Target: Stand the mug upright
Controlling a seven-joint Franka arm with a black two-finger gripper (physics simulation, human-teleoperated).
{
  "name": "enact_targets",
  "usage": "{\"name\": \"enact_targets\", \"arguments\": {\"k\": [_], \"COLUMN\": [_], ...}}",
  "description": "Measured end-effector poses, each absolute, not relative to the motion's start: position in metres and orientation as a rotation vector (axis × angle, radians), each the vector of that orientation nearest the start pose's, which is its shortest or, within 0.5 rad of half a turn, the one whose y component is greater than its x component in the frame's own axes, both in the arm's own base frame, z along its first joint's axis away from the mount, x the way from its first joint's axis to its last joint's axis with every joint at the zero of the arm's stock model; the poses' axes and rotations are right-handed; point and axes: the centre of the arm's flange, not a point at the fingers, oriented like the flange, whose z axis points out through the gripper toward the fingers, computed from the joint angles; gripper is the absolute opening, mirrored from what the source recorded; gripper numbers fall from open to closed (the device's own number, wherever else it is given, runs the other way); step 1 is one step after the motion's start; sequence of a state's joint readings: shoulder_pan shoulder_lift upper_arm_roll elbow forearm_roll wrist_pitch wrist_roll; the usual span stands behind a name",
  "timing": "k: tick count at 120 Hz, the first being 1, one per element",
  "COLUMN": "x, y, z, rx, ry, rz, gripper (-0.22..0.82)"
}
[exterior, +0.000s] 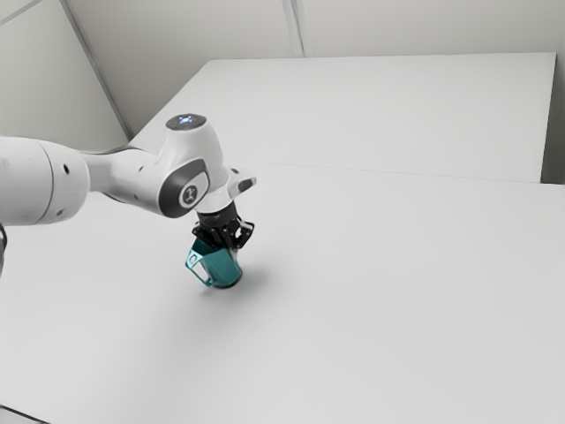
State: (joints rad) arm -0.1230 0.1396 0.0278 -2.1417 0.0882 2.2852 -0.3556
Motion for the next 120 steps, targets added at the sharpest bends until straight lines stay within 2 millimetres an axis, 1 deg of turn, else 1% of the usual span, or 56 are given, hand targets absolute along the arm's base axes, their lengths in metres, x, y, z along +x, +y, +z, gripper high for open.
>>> {"name": "enact_targets", "arguments": {"k": [12, 23, 32, 43, 56, 64, 73, 84, 98, 120], "x": [0.556, 0.555, 0.554, 0.55, 0.544, 0.542, 0.544, 0.55, 0.556, 0.56], "y": [-0.052, -0.052, -0.052, -0.051, -0.052, -0.053, -0.056, -0.061, -0.067, -0.067], "z": [0.343, 0.354, 0.369, 0.388, 0.409, 0.425, 0.448, 0.47, 0.505, 0.552], "rx": [-3.06, -3.062, -3.064, -3.064, -3.066, -3.067, -3.07, -3.07, -3.07, -3.065], "ry": [-0.311, -0.313, -0.313, -0.312, -0.308, -0.306, -0.301, -0.272, -0.239, -0.223], "rz": [-0.033, -0.052, -0.078, -0.104, -0.131, -0.145, -0.184, -0.211, -0.235, -0.236], "gripper": [0.05, 0.24, 0.35, 0.44, 0.5, 0.53, 0.55, 0.57, 0.59, 0.6]}}
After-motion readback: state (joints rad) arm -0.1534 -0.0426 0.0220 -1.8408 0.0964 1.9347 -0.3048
